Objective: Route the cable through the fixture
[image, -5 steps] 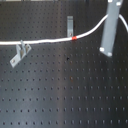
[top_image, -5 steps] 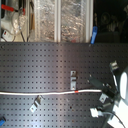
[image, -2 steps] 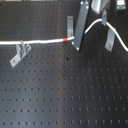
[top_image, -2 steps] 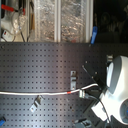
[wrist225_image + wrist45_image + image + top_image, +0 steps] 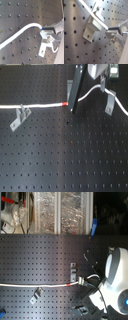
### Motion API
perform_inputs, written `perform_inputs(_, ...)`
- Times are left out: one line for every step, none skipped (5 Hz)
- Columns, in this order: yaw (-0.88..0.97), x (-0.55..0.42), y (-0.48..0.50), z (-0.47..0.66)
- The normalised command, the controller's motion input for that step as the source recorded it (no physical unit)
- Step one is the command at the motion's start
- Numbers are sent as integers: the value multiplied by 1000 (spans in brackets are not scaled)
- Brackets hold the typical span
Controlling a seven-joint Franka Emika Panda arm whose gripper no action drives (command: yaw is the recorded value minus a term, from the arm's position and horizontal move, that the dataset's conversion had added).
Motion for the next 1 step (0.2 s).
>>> perform_inputs(14, -1, 68, 16)
